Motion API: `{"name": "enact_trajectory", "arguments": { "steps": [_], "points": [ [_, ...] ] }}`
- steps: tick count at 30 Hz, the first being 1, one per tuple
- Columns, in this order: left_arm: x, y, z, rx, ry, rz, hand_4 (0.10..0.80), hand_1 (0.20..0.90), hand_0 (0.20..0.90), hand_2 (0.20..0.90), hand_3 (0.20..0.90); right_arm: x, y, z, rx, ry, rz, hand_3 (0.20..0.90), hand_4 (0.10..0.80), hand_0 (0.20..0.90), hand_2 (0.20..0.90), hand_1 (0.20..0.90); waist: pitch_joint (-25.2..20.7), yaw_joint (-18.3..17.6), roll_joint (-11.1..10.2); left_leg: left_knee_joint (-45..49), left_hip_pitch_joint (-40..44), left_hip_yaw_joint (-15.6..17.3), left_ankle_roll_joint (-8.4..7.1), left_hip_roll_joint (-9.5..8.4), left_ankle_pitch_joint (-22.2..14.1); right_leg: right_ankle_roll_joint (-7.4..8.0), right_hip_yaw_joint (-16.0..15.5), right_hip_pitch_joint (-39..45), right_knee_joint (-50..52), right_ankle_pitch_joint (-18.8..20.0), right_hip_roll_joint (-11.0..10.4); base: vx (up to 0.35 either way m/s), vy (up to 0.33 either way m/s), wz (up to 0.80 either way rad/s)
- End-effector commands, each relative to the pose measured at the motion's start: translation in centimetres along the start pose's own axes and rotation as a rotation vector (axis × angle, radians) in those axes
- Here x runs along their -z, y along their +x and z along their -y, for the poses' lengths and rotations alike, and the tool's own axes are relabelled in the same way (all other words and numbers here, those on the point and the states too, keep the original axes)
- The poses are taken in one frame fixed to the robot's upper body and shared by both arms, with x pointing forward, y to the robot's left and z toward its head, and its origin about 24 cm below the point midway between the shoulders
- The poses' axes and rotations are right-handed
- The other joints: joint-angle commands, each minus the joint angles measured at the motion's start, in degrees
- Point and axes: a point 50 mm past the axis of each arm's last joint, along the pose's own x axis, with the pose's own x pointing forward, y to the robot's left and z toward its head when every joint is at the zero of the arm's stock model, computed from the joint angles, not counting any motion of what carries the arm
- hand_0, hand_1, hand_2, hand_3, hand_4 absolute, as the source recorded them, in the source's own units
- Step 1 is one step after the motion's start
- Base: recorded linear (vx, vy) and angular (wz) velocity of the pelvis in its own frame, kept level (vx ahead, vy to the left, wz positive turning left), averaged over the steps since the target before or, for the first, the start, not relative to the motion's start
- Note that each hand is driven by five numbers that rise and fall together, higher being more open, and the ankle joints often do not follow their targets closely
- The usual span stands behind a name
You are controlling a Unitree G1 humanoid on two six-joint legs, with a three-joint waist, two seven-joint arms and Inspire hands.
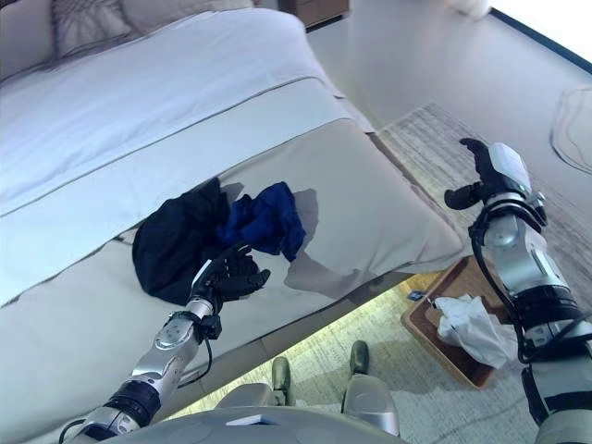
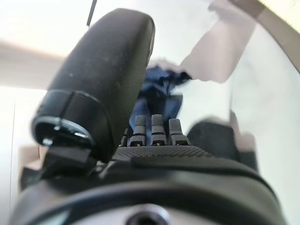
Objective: Pick up the clothes from the bed and place them into the basket
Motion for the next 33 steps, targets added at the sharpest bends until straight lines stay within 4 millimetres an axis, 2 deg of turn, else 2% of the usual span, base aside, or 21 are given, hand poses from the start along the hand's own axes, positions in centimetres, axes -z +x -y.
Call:
{"name": "enact_trajectory", "arguments": {
  "steps": [1,4,6,8,9,10,11,15,16,17,21,23,24,26,28,33],
  "points": [
    [-3.6,-0.1,-2.2,-0.041,0.103,0.180,0.800,0.900,0.900,0.900,0.900,-4.6,2.0,2.4,0.134,0.000,0.164,0.900,0.800,0.900,0.900,0.900,-3.40,2.84,-3.46,4.21,-2.26,3.75,1.00,-3.31,-5.51,-0.29,-2.32,2.43,4.33,-6.74,-0.62,0.103,0.034,0.49],
    [-4.3,-0.4,-2.9,-0.040,0.104,0.201,0.800,0.900,0.900,0.900,0.900,-4.8,2.3,1.7,0.141,-0.026,0.155,0.900,0.800,0.900,0.900,0.900,-2.65,4.74,-2.67,4.00,-2.80,3.57,1.15,-3.06,-4.92,-0.84,-5.40,2.31,7.88,-8.98,-1.19,0.070,0.037,0.45],
    [-5.3,-0.3,-3.0,-0.008,0.119,0.233,0.800,0.900,0.900,0.900,0.900,-4.7,2.6,2.1,0.159,-0.026,0.120,0.900,0.800,0.900,0.900,0.900,-1.17,5.38,-1.63,4.87,-4.01,5.52,1.09,-2.34,-4.52,-1.41,-8.40,0.72,12.23,-11.14,-1.77,-0.029,0.073,0.57],
    [-6.3,0.0,-2.8,0.019,0.122,0.263,0.800,0.900,0.900,0.900,0.900,-4.8,3.0,2.7,0.184,-0.030,0.101,0.900,0.800,0.900,0.900,0.900,0.60,5.96,-0.94,6.23,-5.76,4.78,1.17,-2.64,-4.63,-1.70,-9.18,-1.34,15.09,-11.96,-2.57,-0.104,0.067,0.71],
    [-7.4,0.4,-2.6,0.036,0.092,0.297,0.800,0.900,0.900,0.900,0.900,-5.3,3.5,3.8,0.212,-0.055,0.104,0.900,0.800,0.900,0.900,0.900,3.03,6.64,-0.21,8.17,-7.66,3.62,1.27,-3.04,-5.02,-1.87,-9.32,-3.61,18.10,-12.87,-3.70,-0.115,0.056,0.61],
    [-7.5,0.4,-2.6,0.038,0.088,0.301,0.800,0.900,0.900,0.900,0.900,-5.4,3.6,3.9,0.217,-0.055,0.105,0.900,0.800,0.900,0.900,0.900,3.09,6.66,-0.10,8.31,-8.06,3.50,1.31,-3.03,-4.93,-1.91,-9.40,-3.92,18.08,-12.69,-3.74,-0.164,0.111,0.59],
    [-8.3,0.5,-2.2,0.051,0.035,0.341,0.800,0.900,0.900,0.900,0.900,-6.1,4.1,5.1,0.257,-0.064,0.107,0.900,0.800,0.900,0.900,0.900,5.60,7.51,0.81,9.92,-9.79,2.94,1.51,-3.43,-5.23,-2.17,-9.69,-5.48,19.78,-13.14,-4.65,-0.114,0.091,0.31],
    [-9.4,0.2,-1.3,0.093,-0.017,0.403,0.800,0.900,0.900,0.900,0.900,-6.8,4.8,6.8,0.316,-0.064,0.086,0.900,0.800,0.900,0.900,0.900,9.39,9.18,2.19,15.83,-14.78,2.11,1.90,-4.41,-6.36,-3.51,-10.60,-8.99,24.62,-14.59,-6.06,-0.102,0.109,0.24],
    [-9.6,0.1,-1.0,0.106,-0.020,0.416,0.800,0.900,0.900,0.900,0.900,-7.0,5.0,7.2,0.333,-0.064,0.075,0.900,0.800,0.900,0.900,0.900,10.65,9.83,2.35,19.07,-16.89,1.86,2.07,-4.65,-7.16,-3.86,-11.29,-10.63,27.43,-15.11,-7.21,-0.032,0.092,0.22],
    [-9.6,0.0,-0.8,0.116,-0.028,0.419,0.800,0.900,0.900,0.900,0.900,-7.0,5.1,7.4,0.346,-0.074,0.065,0.900,0.800,0.900,0.900,0.900,11.69,10.45,2.29,22.10,-17.79,1.65,1.92,-4.82,-9.33,-3.57,-10.95,-11.57,30.68,-16.96,-8.25,-0.008,0.082,0.29],
    [-9.8,-0.2,-0.1,0.134,-0.045,0.425,0.800,0.900,0.900,0.900,0.900,-6.9,5.4,8.0,0.367,-0.047,0.033,0.900,0.800,0.900,0.900,0.900,14.10,11.70,2.43,31.22,-22.12,1.55,2.96,-5.32,-13.36,-4.47,-11.83,-14.28,37.92,-19.27,-10.85,0.031,0.102,0.25],
    [-9.8,-0.4,0.2,0.136,-0.054,0.429,0.800,0.900,0.900,0.900,0.900,-7.0,5.5,8.4,0.378,-0.050,0.030,0.900,0.800,0.900,0.900,0.900,15.12,12.08,2.41,35.33,-24.06,1.79,3.60,-5.38,-15.50,-4.98,-11.95,-15.77,41.89,-20.79,-11.82,0.045,0.109,0.17],
    [-9.8,-0.6,0.4,0.139,-0.062,0.436,0.800,0.900,0.900,0.900,0.900,-7.3,5.7,8.7,0.388,-0.058,0.024,0.900,0.800,0.900,0.900,0.900,15.92,12.59,2.40,40.30,-26.67,2.04,4.62,-5.62,-17.95,-5.21,-11.81,-18.49,47.15,-22.44,-13.24,0.040,0.117,0.18],
    [-10.0,-0.8,0.6,0.144,-0.068,0.443,0.800,0.900,0.900,0.900,0.900,-7.3,5.8,9.2,0.396,-0.045,0.011,0.900,0.800,0.900,0.900,0.900,15.93,13.10,2.30,43.62,-29.03,2.72,5.89,-5.71,-19.74,-5.70,-12.03,-20.91,50.49,-23.89,-14.09,0.025,0.098,0.14],
    [-10.1,-1.0,1.1,0.157,-0.082,0.458,0.800,0.900,0.900,0.900,0.900,-7.4,5.8,9.7,0.409,-0.019,-0.004,0.900,0.800,0.900,0.900,0.900,15.93,13.40,2.49,48.62,-32.85,2.92,5.86,-5.72,-21.37,-5.95,-11.89,-24.04,53.89,-24.85,-14.72,-0.006,0.075,-0.04],
    [-10.3,-1.6,1.8,0.170,-0.111,0.480,0.800,0.900,0.900,0.900,0.900,-7.2,6.1,10.7,0.404,0.005,-0.040,0.900,0.800,0.900,0.900,0.900,15.93,13.66,3.26,56.20,-38.91,2.82,7.21,-5.74,-24.58,-6.80,-10.52,-30.56,60.06,-26.91,-15.36,-0.002,0.056,-0.01]
  ]
}}
